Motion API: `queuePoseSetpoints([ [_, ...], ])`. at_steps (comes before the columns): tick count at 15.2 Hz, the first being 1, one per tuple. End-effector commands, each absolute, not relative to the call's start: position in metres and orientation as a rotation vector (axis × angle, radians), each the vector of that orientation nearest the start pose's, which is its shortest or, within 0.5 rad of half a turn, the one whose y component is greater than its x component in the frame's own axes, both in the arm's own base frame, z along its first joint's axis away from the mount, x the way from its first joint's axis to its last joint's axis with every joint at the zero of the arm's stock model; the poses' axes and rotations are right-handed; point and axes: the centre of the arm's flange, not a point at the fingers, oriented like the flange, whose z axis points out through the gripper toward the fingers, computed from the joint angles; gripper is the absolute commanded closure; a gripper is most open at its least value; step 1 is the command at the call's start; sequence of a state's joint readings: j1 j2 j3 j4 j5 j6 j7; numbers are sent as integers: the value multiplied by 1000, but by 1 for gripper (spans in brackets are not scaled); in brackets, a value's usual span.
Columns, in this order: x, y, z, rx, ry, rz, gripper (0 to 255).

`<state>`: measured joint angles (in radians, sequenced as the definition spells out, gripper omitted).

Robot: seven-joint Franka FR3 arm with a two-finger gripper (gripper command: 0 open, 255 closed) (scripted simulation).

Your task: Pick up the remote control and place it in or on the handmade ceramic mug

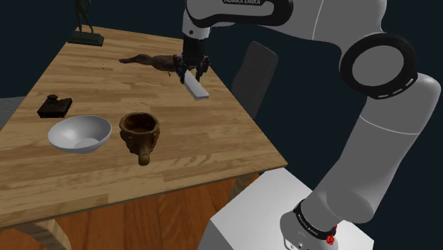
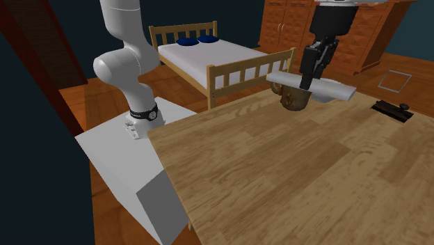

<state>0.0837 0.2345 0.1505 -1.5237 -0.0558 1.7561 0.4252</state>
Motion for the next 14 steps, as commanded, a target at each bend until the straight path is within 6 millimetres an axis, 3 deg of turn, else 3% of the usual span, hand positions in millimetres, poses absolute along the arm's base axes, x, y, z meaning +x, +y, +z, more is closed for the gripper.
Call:
queuePoseSetpoints([
  [1,610,157,526,-3147,294,-11,255],
  [14,549,318,528,-3147,294,-11,255],
])
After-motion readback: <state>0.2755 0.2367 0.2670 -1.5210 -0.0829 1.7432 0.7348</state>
